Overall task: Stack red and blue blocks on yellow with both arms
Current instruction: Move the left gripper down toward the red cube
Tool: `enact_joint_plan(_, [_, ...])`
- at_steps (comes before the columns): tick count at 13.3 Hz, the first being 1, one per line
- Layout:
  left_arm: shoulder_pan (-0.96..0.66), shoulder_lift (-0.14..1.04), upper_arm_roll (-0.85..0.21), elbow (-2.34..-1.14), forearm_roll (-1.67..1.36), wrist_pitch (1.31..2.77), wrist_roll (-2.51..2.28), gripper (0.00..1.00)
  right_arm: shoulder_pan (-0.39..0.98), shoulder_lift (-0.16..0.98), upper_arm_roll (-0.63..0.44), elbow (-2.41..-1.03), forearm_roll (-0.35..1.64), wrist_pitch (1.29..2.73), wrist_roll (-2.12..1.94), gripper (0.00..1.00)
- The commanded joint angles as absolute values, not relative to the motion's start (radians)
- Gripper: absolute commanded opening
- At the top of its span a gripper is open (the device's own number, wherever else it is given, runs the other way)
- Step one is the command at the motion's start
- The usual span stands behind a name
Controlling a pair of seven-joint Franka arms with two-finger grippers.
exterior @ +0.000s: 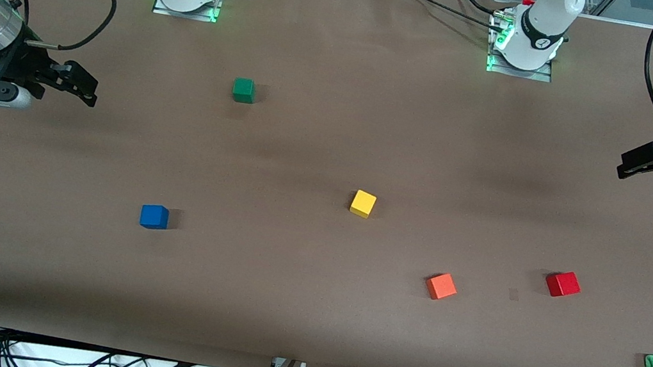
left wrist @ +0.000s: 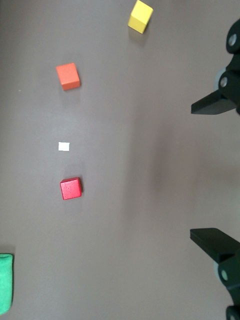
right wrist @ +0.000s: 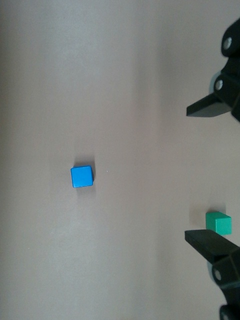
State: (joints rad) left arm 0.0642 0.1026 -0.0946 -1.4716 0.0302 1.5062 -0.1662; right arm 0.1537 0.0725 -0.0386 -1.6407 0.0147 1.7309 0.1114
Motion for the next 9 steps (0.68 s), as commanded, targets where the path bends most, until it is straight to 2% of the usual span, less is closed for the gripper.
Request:
enact_joint_plan(1, [0.054,0.094,-0.086,-1.48,0.055,1.5,-0.115,1.0,0.135,0.084,-0.02,-1.577,0.003,1.707,0.115,0.99])
enact_joint_plan(4, [0.054,0.129,-0.086,-1.477,0.038,1.525,-0.124,1.0,0.129,0.086,-0.02,-1.566,-0.002,1.713,0.115,0.99])
enact_joint_plan(9, [0.146,0.32,-0.086,-1.491,0.037,1.666,-0.109,1.0,0.135,0.1,-0.02,-1.563,0.003,1.72,0.121,0.99])
